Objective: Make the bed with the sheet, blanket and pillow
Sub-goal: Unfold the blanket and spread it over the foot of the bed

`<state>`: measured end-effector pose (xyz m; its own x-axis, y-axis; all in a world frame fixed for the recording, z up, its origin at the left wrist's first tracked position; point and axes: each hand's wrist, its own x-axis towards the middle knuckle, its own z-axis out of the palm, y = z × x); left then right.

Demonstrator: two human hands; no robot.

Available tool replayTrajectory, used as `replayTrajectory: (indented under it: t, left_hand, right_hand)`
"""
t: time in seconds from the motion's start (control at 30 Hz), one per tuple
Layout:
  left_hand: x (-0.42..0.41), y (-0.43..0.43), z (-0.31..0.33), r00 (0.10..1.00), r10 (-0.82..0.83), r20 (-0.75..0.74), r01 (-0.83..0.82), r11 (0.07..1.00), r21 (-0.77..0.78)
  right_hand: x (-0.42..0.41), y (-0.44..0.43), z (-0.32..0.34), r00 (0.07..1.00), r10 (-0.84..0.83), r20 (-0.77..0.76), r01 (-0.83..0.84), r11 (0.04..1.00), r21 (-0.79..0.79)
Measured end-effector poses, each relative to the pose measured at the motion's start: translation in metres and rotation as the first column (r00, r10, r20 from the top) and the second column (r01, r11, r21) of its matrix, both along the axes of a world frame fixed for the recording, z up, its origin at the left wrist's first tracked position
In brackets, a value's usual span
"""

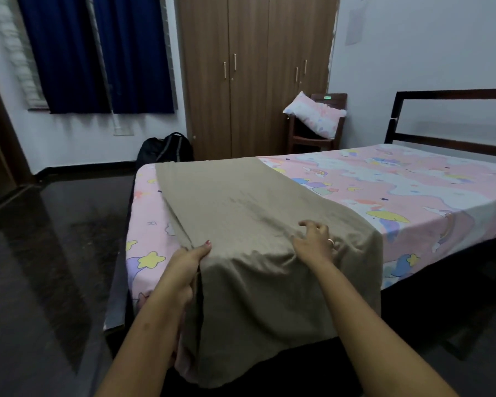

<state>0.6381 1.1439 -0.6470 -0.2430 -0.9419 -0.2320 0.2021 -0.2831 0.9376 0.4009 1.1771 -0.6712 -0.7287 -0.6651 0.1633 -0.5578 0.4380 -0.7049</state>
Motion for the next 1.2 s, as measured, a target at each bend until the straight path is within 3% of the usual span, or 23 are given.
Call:
replayTrajectory:
  t: [0.1, 0.17, 0.23, 0.33, 0.43, 0.5, 0.57, 0.6, 0.63, 0.73, 0.9, 1.0, 1.1, 1.2]
  left_hand:
    - [0.019, 0.001, 0.007, 0.984, 0.066, -0.163, -0.077, 0.995, -0.059]
    - [0.036, 0.001, 0.002, 0.985, 0.047, -0.168, -0.058, 0.997, -0.060]
    - [0.049, 0.006, -0.014, 0.997, 0.018, -0.070, -0.020, 0.999, -0.036]
    - [0.064, 0.013, -0.047, 0.997, 0.008, 0.077, -0.009, 1.000, 0.004]
    - [0.078, 0.009, -0.061, 0.962, 0.008, 0.274, 0.012, 0.997, -0.073]
    - [0.081, 0.004, -0.060, 0.855, 0.025, 0.518, 0.059, 0.988, -0.145]
    - [0.081, 0.002, -0.050, 0.608, 0.111, 0.786, 0.123, 0.965, -0.232]
    - [0.080, 0.000, -0.044, 0.516, 0.178, 0.838, 0.132, 0.950, -0.283]
    - [0.078, -0.003, -0.039, 0.497, 0.232, 0.836, 0.111, 0.939, -0.327]
    - [0.069, -0.020, -0.021, 0.603, 0.255, 0.756, 0.019, 0.943, -0.333]
    - [0.054, -0.053, 0.007, 0.494, 0.242, 0.835, 0.052, 0.951, -0.306]
    - [0.031, -0.046, 0.014, 0.335, 0.414, 0.846, 0.054, 0.888, -0.456]
    - [-0.012, -0.031, 0.014, 0.248, 0.485, 0.838, 0.315, 0.778, -0.543]
    - [-0.062, -0.020, 0.002, 0.200, 0.357, 0.913, 0.585, 0.704, -0.403]
  right_hand:
    - [0.031, -0.015, 0.008, 0.985, 0.100, -0.139, -0.098, 0.995, 0.021]
    - [0.050, -0.023, 0.013, 0.957, 0.158, -0.242, -0.153, 0.987, 0.040]
    - [0.065, -0.030, 0.014, 0.928, 0.230, -0.292, -0.210, 0.973, 0.098]
    - [0.078, -0.037, 0.006, 0.876, 0.386, -0.288, -0.294, 0.902, 0.315]
    - [0.080, -0.036, -0.006, 0.854, 0.449, -0.264, -0.333, 0.860, 0.387]
    - [0.078, -0.035, -0.010, 0.848, 0.449, -0.280, -0.333, 0.864, 0.377]
    - [0.077, -0.035, -0.012, 0.843, 0.453, -0.288, -0.334, 0.863, 0.379]
    - [0.076, -0.036, -0.011, 0.843, 0.453, -0.290, -0.335, 0.864, 0.376]
    - [0.074, -0.036, -0.011, 0.842, 0.453, -0.292, -0.336, 0.865, 0.373]
    - [0.069, -0.034, -0.011, 0.841, 0.463, -0.279, -0.347, 0.858, 0.379]
    - [0.030, -0.023, -0.012, 0.895, 0.368, -0.252, -0.254, 0.885, 0.391]
    - [-0.015, -0.013, -0.013, 0.942, 0.239, -0.235, -0.131, 0.908, 0.399]
    - [-0.065, -0.002, -0.015, 0.975, 0.085, -0.208, 0.007, 0.914, 0.406]
    - [-0.104, 0.012, -0.013, 0.991, -0.072, -0.110, 0.110, 0.914, 0.391]
